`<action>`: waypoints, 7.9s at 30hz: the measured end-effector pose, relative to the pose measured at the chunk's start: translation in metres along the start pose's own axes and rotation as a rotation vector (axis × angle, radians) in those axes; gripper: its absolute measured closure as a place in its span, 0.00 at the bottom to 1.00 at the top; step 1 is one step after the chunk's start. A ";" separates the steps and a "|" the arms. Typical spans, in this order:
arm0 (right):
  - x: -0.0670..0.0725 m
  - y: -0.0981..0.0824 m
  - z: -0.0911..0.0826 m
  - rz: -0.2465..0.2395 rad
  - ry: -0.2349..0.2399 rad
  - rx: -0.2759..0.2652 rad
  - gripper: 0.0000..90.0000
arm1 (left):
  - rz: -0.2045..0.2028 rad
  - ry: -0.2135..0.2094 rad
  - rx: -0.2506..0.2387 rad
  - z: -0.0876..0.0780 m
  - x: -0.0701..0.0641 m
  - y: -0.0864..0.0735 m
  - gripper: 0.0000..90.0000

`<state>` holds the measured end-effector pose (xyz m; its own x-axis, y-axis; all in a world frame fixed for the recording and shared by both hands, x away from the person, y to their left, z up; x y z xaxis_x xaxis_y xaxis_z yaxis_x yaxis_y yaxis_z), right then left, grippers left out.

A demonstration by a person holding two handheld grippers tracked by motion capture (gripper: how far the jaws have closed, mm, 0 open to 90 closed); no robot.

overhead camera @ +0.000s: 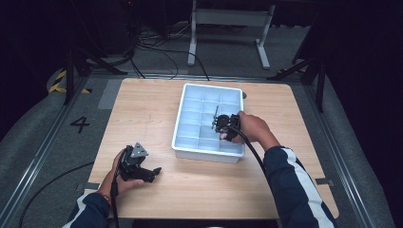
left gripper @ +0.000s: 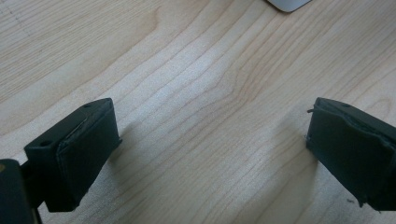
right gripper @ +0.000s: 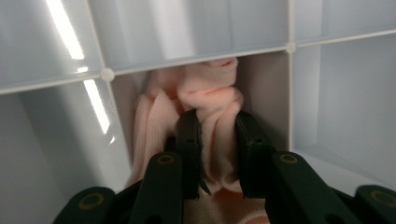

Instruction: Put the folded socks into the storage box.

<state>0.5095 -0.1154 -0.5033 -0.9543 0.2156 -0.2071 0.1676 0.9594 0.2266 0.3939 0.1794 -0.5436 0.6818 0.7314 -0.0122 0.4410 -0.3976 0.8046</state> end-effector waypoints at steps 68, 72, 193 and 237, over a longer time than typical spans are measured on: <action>0.004 -0.017 -0.075 0.149 -0.126 -0.450 0.54 | 0.005 0.000 -0.005 0.000 0.000 0.000 0.04; 0.005 -0.020 -0.078 0.151 -0.146 -0.462 0.53 | 0.005 0.000 -0.005 0.000 0.000 0.000 0.04; 0.083 -0.199 -0.049 0.406 -0.265 -0.534 0.32 | -0.002 0.003 -0.002 -0.002 -0.001 -0.001 0.05; 0.094 -0.282 -0.048 0.795 -0.329 -0.683 0.21 | -0.001 0.004 -0.008 -0.002 -0.001 -0.001 0.05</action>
<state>0.3604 -0.3742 -0.5411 -0.5052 0.8629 0.0107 0.4362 0.2447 0.8660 0.3917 0.1808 -0.5431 0.6794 0.7337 -0.0107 0.4370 -0.3929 0.8091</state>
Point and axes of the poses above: each handheld gripper's, and its own axes: z roughly forward along the jaws, y roughly out of its top, x roughly to its left, the point moved 8 cm from there along z, roughly forward along the jaws, and after that the axes turned 12 degrees about -x, right-handed, at the moved point
